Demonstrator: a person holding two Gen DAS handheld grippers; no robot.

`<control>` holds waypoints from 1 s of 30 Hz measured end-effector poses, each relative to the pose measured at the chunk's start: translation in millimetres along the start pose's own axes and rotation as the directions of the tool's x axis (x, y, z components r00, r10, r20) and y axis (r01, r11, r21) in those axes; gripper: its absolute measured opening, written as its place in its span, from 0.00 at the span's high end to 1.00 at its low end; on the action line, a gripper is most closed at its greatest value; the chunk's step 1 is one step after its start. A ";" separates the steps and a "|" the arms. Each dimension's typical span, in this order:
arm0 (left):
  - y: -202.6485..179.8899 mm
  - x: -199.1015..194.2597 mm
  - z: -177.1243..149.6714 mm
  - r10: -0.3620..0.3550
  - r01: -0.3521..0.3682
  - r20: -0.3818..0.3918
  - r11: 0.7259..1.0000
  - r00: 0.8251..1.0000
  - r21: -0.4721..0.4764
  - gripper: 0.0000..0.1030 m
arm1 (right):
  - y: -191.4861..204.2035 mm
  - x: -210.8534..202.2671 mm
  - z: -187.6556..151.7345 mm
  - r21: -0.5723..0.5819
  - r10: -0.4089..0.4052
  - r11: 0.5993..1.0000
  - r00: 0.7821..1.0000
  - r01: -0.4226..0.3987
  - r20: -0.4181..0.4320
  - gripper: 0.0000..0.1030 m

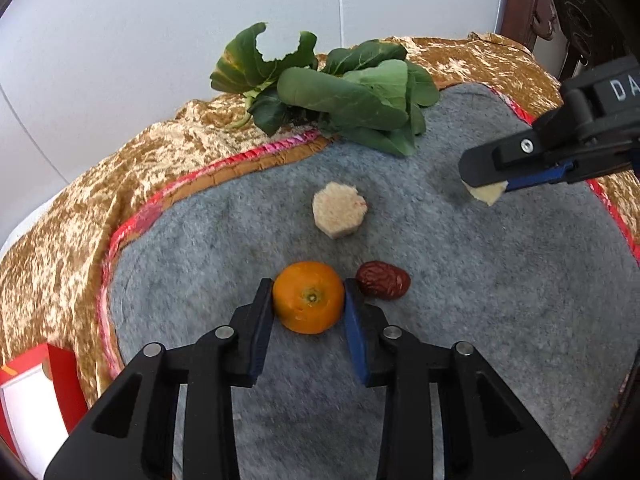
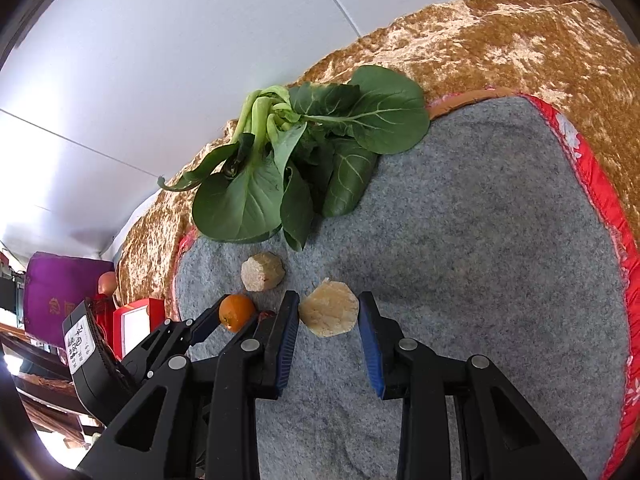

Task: Organize fruits
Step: 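Grasp a pale yellow lump with the right tool while the left grasps a mandarin orange, then lift the lump and orange and carry both over the white tray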

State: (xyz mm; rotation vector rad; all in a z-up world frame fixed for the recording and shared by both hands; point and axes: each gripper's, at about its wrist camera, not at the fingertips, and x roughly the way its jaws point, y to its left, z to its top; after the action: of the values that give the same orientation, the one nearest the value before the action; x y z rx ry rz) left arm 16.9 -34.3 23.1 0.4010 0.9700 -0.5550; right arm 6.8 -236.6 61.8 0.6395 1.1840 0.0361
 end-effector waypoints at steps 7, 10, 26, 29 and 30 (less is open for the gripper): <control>-4.7 -22.4 -23.7 -0.013 0.009 -0.075 0.998 0.997 -0.054 0.70 | 6.8 3.8 -6.0 -0.027 0.012 1.000 1.000 -0.013 -0.027 0.71; -7.9 -33.5 -38.2 -0.008 0.002 -0.098 0.998 0.995 -0.065 0.70 | 12.3 6.9 -9.9 -0.051 0.005 0.999 0.999 -0.007 -0.038 0.71; -5.3 -67.1 -79.7 0.045 -0.059 -0.109 0.990 0.993 -0.130 0.70 | 35.0 28.6 -48.7 -0.191 -0.108 0.978 0.987 0.084 -0.118 0.71; 0.4 -60.2 -80.5 0.027 -0.047 -0.129 0.986 0.991 -0.160 0.70 | 38.6 36.3 -54.3 -0.227 -0.150 0.966 0.982 0.120 -0.119 0.70; 1.1 -59.4 -80.4 0.025 -0.046 -0.129 0.986 0.991 -0.161 0.70 | 38.5 37.0 -54.9 -0.231 -0.155 0.965 0.981 0.125 -0.117 0.70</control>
State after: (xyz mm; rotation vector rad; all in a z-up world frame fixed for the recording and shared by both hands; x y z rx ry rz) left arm -61.8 26.4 33.0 0.3081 1.1204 -0.4176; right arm -14.6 -167.5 36.7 0.3583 1.3310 0.0919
